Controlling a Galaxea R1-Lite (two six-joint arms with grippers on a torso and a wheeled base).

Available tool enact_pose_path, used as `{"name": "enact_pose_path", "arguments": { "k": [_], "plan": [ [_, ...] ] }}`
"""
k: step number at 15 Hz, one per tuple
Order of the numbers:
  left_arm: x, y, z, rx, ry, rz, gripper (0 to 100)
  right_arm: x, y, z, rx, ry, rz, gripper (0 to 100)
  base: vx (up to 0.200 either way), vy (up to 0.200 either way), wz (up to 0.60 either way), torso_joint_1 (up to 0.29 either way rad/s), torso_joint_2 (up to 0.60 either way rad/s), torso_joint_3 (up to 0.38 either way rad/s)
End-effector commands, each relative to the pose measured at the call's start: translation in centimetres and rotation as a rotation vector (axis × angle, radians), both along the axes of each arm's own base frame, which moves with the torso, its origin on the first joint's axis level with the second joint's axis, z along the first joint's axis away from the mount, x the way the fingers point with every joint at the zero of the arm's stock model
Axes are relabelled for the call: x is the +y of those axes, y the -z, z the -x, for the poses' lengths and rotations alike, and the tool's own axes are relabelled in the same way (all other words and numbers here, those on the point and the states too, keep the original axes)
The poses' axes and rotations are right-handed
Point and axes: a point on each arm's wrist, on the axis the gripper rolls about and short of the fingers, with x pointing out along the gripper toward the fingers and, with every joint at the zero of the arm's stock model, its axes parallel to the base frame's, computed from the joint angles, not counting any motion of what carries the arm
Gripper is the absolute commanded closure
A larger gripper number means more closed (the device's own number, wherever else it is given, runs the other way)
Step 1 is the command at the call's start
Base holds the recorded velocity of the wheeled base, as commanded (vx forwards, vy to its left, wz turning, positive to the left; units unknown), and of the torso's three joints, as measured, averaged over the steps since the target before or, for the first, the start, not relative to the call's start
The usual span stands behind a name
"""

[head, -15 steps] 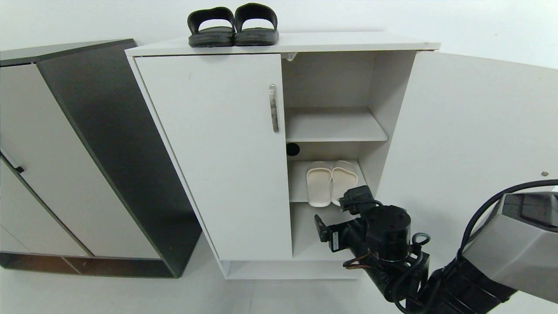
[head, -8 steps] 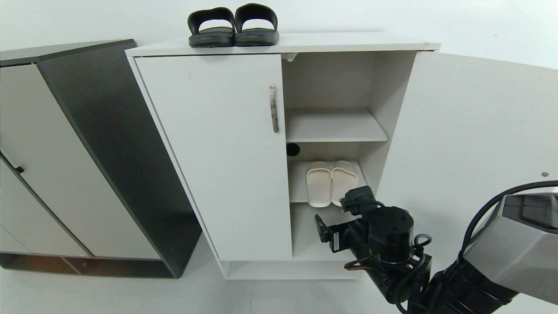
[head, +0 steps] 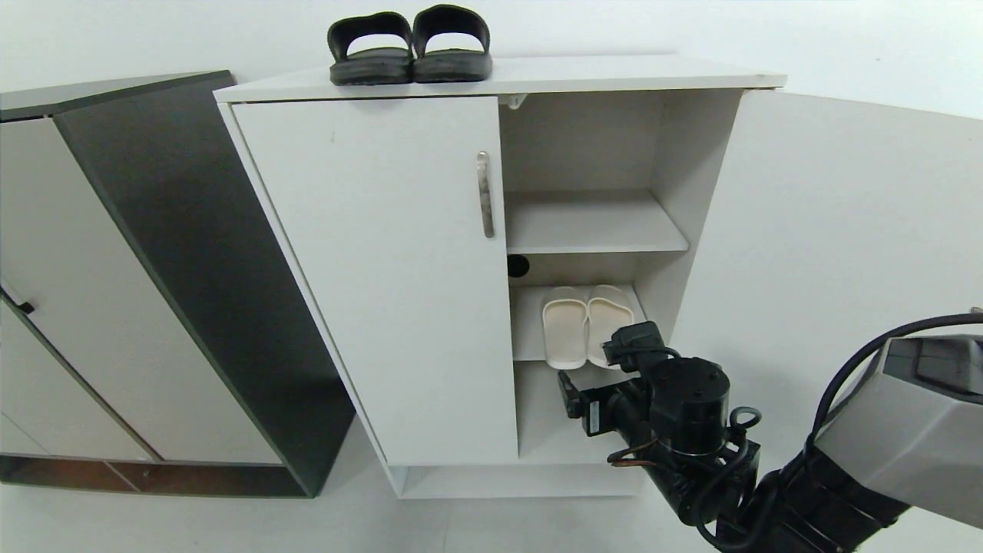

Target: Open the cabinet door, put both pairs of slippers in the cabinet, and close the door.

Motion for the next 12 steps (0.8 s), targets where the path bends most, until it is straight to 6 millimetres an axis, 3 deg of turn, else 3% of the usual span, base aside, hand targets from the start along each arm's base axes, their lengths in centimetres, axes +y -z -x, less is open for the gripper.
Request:
{"name": "enact_pose_path", "arguments": {
  "k": [1, 12],
  "plan": [
    [0.00, 0.01, -0.01, 0.003, 0.001, 0.000, 100, 0.03, 0.05, -0.05, -0.001, -0.001, -0.001, 0, 0.000, 0.200, 0.00, 0.012, 0.00, 0.002],
    [0.00, 0.00, -0.01, 0.002, 0.001, 0.000, 100, -0.20, 0.09, -0.13, -0.004, 0.006, -0.014, 0, 0.000, 0.200, 0.00, 0.003, 0.00, 0.004]
  ]
}}
